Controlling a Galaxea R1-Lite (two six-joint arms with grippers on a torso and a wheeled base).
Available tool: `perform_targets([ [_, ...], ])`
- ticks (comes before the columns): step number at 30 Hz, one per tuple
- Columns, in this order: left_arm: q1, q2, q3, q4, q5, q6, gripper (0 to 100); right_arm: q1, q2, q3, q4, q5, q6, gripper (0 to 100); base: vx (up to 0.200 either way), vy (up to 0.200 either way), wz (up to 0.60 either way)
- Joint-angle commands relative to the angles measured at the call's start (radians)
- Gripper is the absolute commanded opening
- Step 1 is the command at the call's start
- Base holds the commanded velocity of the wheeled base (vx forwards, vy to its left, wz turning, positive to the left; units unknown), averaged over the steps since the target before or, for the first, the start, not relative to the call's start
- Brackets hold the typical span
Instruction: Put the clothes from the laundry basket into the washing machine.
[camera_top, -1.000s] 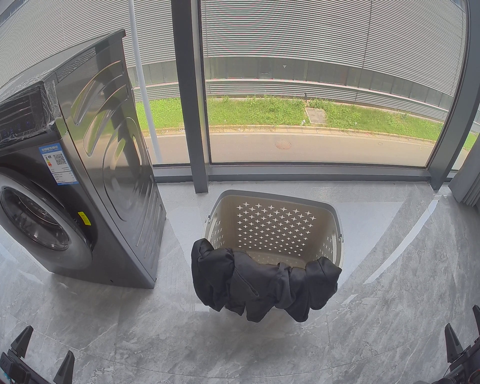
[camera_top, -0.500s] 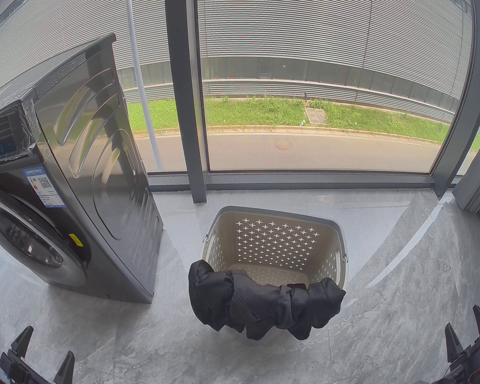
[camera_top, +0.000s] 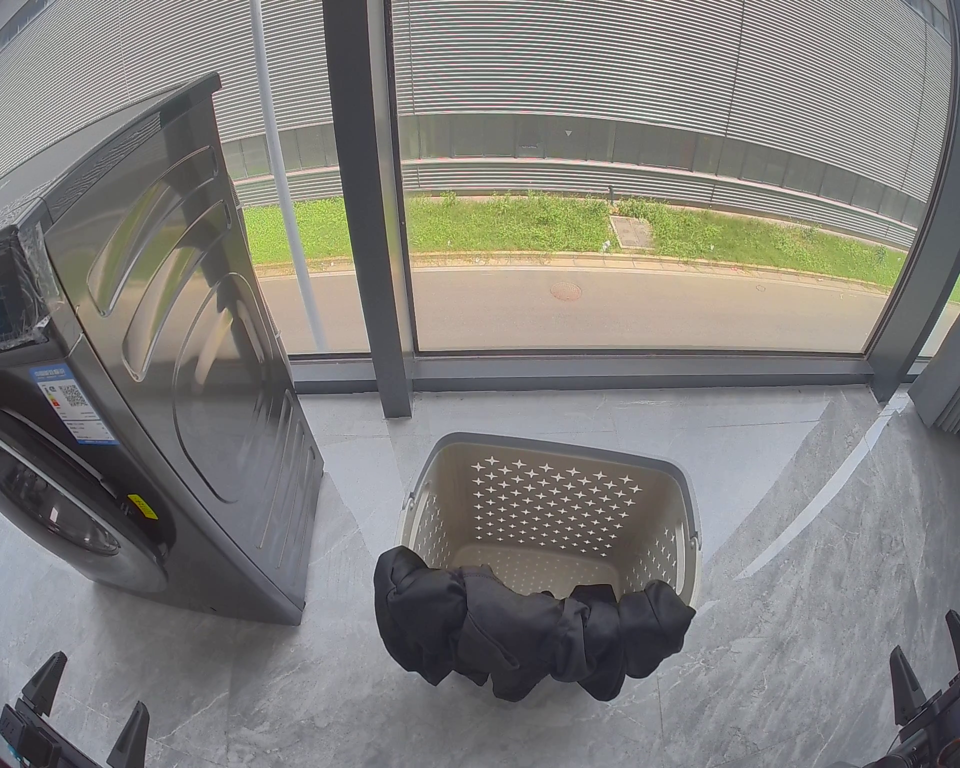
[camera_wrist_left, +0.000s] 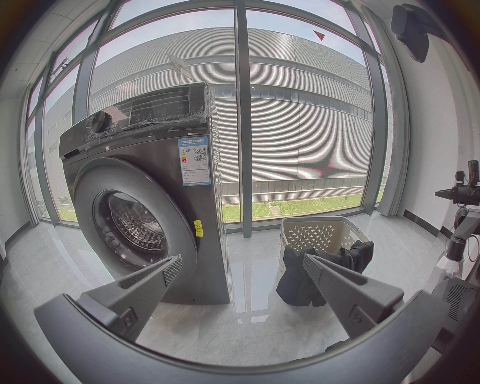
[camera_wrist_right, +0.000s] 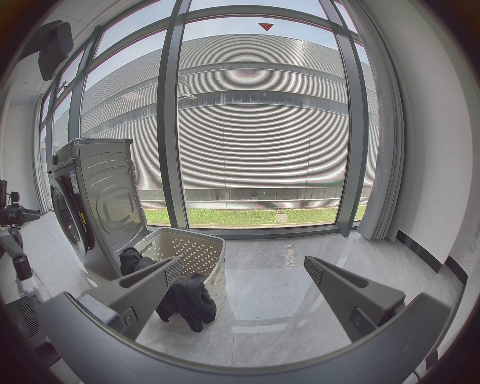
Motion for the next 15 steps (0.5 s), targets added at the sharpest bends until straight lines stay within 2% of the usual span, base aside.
perform_targets([
  [1, 0.000, -0.017, 0.018, 0.000, 0.000, 0.003, 100, 0.000, -0.016, 0.018, -0.001, 0.000, 0.000, 100, 0.000, 0.000, 0.00],
  [6, 0.000, -0.017, 0.018, 0.000, 0.000, 0.003, 100, 0.000, -0.016, 0.018, -0.001, 0.000, 0.000, 100, 0.000, 0.000, 0.00],
  [12, 0.000, -0.017, 0.018, 0.000, 0.000, 0.003, 100, 0.000, -0.016, 0.018, -0.001, 0.000, 0.000, 100, 0.000, -0.200, 0.00],
  [15, -0.002, -0.017, 0.018, 0.000, 0.000, 0.006, 100, 0.000, -0.016, 0.018, -0.001, 0.000, 0.002, 100, 0.000, 0.000, 0.00],
])
